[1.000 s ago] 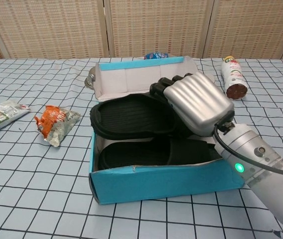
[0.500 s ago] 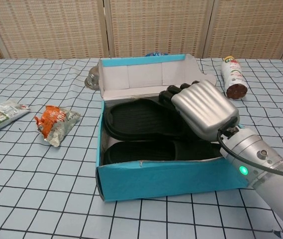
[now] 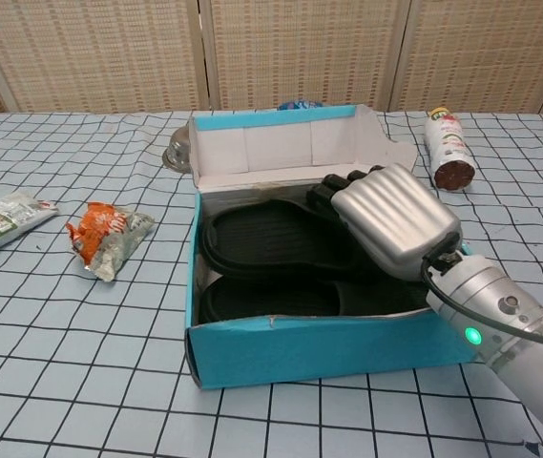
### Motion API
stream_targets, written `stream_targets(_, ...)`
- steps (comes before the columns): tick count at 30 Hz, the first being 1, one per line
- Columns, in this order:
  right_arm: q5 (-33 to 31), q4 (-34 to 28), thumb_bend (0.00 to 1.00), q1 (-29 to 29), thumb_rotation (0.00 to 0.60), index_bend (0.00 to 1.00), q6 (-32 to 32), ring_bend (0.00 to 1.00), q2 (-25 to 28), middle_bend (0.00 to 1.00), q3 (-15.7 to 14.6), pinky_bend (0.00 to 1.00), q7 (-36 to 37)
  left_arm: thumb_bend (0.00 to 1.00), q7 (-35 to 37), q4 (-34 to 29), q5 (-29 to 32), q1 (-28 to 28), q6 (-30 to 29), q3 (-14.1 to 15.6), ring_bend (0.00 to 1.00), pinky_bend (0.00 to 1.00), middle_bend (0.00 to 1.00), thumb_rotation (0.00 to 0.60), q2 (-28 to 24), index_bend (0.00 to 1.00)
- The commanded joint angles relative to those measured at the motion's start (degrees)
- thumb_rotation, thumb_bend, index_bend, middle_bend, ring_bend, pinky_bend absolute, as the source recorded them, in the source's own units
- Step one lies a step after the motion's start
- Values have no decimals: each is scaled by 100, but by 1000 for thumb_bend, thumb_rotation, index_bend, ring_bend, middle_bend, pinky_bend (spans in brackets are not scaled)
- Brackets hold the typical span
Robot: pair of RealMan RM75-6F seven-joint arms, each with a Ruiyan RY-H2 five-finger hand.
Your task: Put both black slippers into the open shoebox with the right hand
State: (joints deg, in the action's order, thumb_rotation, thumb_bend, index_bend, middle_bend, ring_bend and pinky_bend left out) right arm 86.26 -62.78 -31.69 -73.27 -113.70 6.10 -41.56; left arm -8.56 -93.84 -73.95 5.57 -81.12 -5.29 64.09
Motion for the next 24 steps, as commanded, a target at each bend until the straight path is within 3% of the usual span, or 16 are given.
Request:
stream_targets(1, -66, -166, 72, 34, 600, 528, 7, 402, 80, 578, 43, 406, -103, 501, 12, -7, 12, 2, 11, -3, 334, 530, 262, 600, 0, 347)
stream_targets(5, -159, -400, 72, 57, 600, 491, 57, 400, 199, 564, 90, 406, -250, 501, -19, 7, 8, 8, 19, 5, 334, 529, 262, 600, 7, 347)
stream_targets(11, -279, -851, 72, 59, 600, 359, 135, 255, 426, 366, 183, 377, -276, 501, -37, 4, 9, 12, 23, 9, 334, 530, 262, 600, 12, 347)
stream_targets(18, -607, -1846, 34, 105, 600, 137, 368, 18, 897, 160, 274, 201, -245, 502, -42, 13, 16, 18, 37, 11, 334, 530, 262, 600, 16, 347)
stream_targets(21, -703, -2279, 28, 117, 600, 53, 407, 0, 1117, 121, 314, 151, -242, 501, -40, 2, 29, 23, 54, 11, 334, 530, 262, 600, 19, 347)
stream_targets(24, -803, -2697, 26, 123, 600, 35, 445, 0, 1327, 119, 352, 133, -204, 501, -61, 8, 19, 24, 54, 20, 334, 530, 262, 600, 19, 347)
